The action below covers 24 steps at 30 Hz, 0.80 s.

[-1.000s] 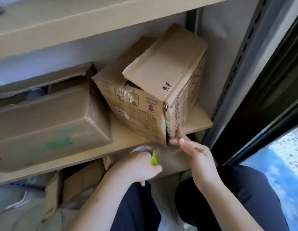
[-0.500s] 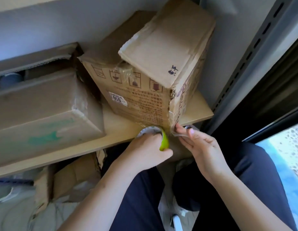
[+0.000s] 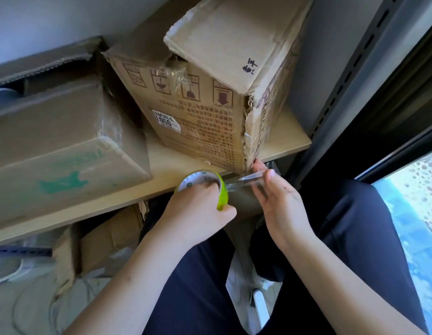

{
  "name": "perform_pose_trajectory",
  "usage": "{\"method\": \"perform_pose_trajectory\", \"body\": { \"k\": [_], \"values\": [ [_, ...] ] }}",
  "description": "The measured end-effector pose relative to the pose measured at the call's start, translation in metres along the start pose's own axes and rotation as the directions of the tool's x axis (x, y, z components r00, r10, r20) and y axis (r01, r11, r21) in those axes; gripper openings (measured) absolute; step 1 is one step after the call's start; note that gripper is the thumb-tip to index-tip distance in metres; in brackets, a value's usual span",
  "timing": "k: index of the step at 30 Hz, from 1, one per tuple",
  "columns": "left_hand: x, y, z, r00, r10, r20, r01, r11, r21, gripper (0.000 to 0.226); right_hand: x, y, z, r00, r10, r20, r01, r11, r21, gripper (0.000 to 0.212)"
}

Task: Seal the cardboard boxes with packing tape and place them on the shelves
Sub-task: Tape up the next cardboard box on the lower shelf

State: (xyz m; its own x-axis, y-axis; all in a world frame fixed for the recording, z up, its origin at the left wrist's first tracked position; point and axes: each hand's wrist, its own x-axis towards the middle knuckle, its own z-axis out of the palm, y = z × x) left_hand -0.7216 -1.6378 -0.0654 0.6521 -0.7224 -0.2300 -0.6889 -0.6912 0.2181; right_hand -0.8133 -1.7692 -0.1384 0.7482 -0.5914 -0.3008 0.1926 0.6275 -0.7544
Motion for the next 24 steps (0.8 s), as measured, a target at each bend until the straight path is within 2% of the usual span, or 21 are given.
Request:
{"method": "perform_pose_trajectory", "body": {
  "k": [4,8,14,20,24],
  "values": [
    [0.023,0.005,0.004,0.998,0.015,-0.058,-0.008,0.994,0.111,0.025,0.011,0.014,0.007,0.991,0.000,-0.136,0.022,0.986,0.164,0.029],
    [0.030,0.014,0.004,0.995,-0.052,-0.079,0.066,0.980,0.186,0.023,0.021,0.023,0.011,0.980,-0.067,-0.189,0.093,0.987,0.128,0.027],
    [0.014,0.024,0.006,0.991,-0.076,-0.113,0.102,0.964,0.244,0.026,0.012,0.021,0.004,0.981,-0.114,-0.154,0.121,0.992,0.038,0.022],
    [-0.014,0.024,0.004,0.991,-0.104,-0.085,0.115,0.982,0.147,0.023,-0.005,0.010,-0.006,0.980,-0.165,-0.114,0.142,0.972,-0.190,0.030],
    [-0.016,0.019,-0.002,0.992,-0.121,-0.033,0.123,0.991,0.054,0.026,0.000,0.004,-0.005,0.978,-0.167,-0.127,0.132,0.961,-0.245,0.037]
  ]
}}
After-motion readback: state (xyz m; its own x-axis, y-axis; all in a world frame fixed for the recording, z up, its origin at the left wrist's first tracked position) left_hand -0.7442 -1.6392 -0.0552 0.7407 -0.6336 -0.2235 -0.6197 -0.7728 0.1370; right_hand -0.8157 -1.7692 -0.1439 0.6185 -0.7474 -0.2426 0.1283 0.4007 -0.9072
